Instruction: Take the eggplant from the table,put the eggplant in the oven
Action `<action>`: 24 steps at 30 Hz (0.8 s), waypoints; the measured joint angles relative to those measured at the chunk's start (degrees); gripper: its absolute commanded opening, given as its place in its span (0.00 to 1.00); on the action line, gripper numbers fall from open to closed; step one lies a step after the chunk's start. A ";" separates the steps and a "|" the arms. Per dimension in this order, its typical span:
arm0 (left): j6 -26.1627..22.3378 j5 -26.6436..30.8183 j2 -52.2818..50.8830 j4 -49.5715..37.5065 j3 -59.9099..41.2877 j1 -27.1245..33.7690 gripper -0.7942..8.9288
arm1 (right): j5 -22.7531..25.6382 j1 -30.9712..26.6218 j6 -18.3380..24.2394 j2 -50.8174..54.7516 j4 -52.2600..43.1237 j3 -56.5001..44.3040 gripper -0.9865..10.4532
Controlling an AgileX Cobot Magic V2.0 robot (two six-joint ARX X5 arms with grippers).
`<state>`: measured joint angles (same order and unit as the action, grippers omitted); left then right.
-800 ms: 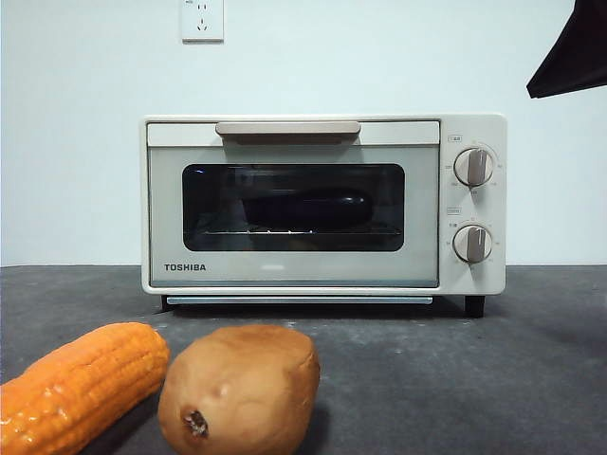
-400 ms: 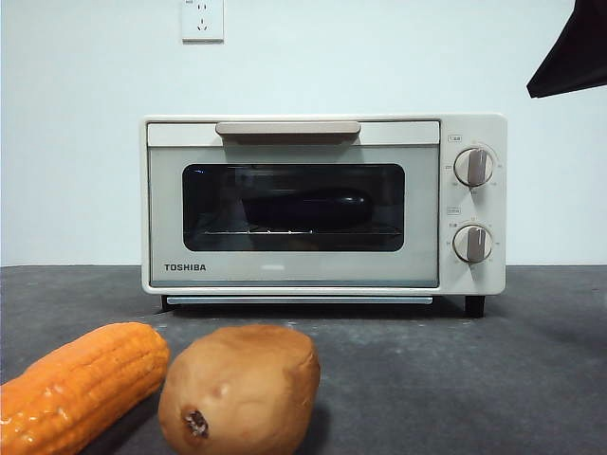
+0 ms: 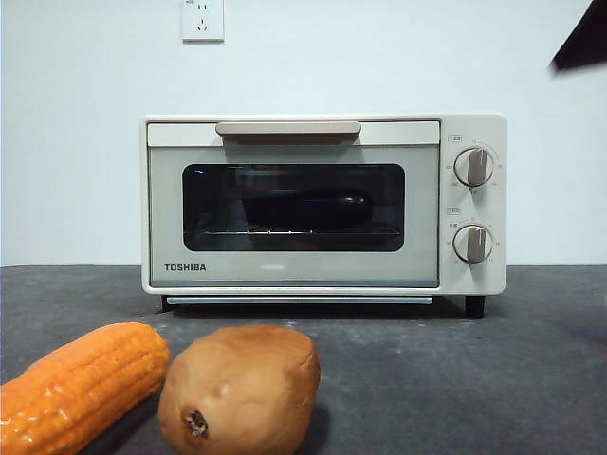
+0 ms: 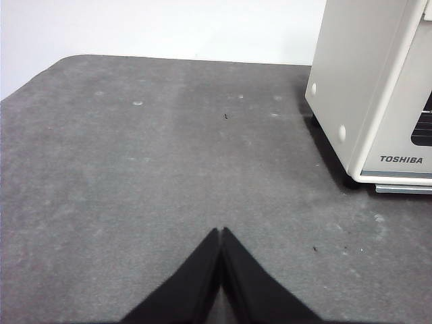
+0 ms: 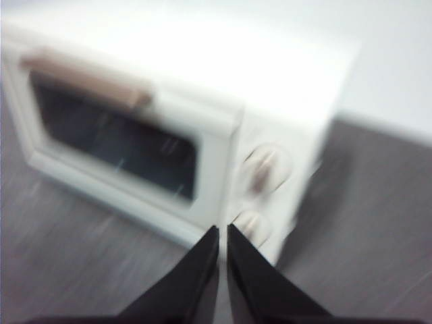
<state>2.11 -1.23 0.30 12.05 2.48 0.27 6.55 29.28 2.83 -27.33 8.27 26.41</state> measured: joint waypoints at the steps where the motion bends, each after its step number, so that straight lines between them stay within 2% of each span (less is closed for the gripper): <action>1: 0.00 0.00 0.00 -0.02 0.00 0.00 0.09 | 0.17 -0.85 1.01 2.25 -0.17 0.00 0.09; 5: 0.00 0.00 0.00 -0.02 0.00 0.00 0.09 | 0.26 -7.50 4.28 11.39 -0.37 0.00 0.09; 9: 0.00 0.00 0.00 -0.02 0.00 0.00 0.09 | -0.24 -16.11 4.50 16.52 -0.44 -0.24 0.09; 14: 0.00 0.00 0.00 -0.02 0.00 0.00 0.09 | -3.89 -24.94 4.15 19.56 -0.90 -4.59 0.09; 20: 0.00 0.00 0.00 -0.02 0.00 0.00 0.09 | -9.62 -29.94 0.98 21.88 -0.85 -13.49 0.09; 24: 0.00 0.00 0.00 -0.02 0.00 0.00 0.09 | -10.27 -30.47 -1.40 23.56 -0.83 -18.40 0.09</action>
<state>2.11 -1.23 0.30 12.03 2.48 0.27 -3.73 -1.19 1.43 -3.77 7.44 8.01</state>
